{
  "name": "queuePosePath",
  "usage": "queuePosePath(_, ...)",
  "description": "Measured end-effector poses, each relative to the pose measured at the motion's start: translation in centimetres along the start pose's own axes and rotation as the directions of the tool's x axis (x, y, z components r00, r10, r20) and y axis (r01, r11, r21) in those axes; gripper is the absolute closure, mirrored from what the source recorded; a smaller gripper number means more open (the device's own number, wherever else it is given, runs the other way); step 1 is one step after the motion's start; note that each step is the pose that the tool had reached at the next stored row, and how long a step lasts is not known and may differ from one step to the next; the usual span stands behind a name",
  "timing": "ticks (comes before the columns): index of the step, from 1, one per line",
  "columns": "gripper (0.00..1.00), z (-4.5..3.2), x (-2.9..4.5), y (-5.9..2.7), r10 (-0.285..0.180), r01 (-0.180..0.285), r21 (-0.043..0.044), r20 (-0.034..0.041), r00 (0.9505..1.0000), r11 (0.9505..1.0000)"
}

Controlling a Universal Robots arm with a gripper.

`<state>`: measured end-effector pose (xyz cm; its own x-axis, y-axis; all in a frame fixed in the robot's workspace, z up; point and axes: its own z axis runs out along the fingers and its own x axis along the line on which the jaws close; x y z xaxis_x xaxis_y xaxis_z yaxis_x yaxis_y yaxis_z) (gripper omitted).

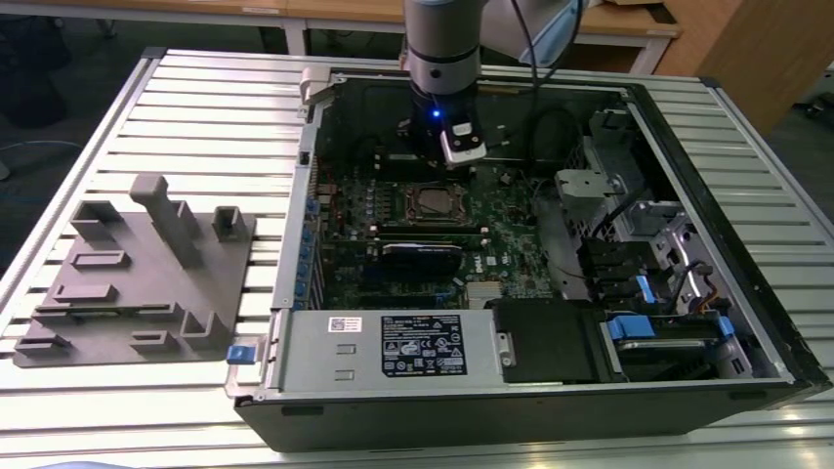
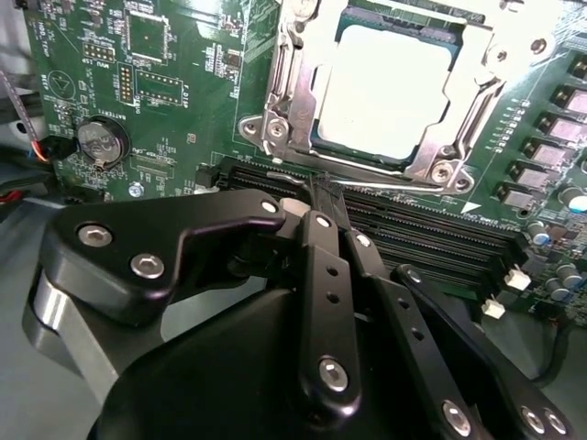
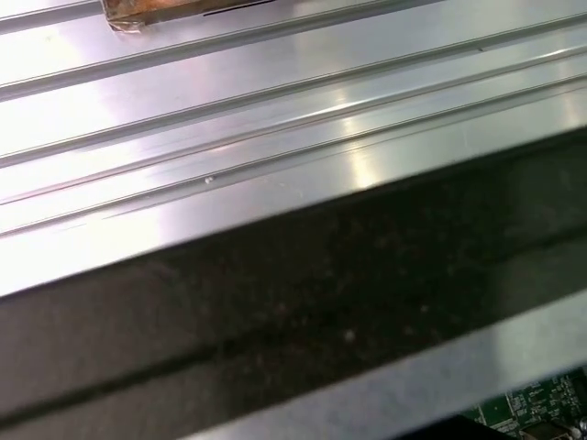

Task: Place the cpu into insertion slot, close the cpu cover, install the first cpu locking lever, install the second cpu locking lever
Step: 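Install the first cpu locking lever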

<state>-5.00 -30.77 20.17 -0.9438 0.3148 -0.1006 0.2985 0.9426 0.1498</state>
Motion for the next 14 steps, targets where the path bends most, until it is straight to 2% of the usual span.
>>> queuePosePath(9,0.89,0.13,0.38,-0.28,-0.004,0.004,-0.0115,0.0351,0.9994,0.9999)
queuePosePath(11,0.89,0.12,0.52,-0.33,-0.004,0.005,-0.0142,0.0387,0.9992,0.9999)
queuePosePath(14,0.89,0.1,0.71,-0.39,-0.003,0.004,-0.0217,0.0377,0.9993,0.9998)
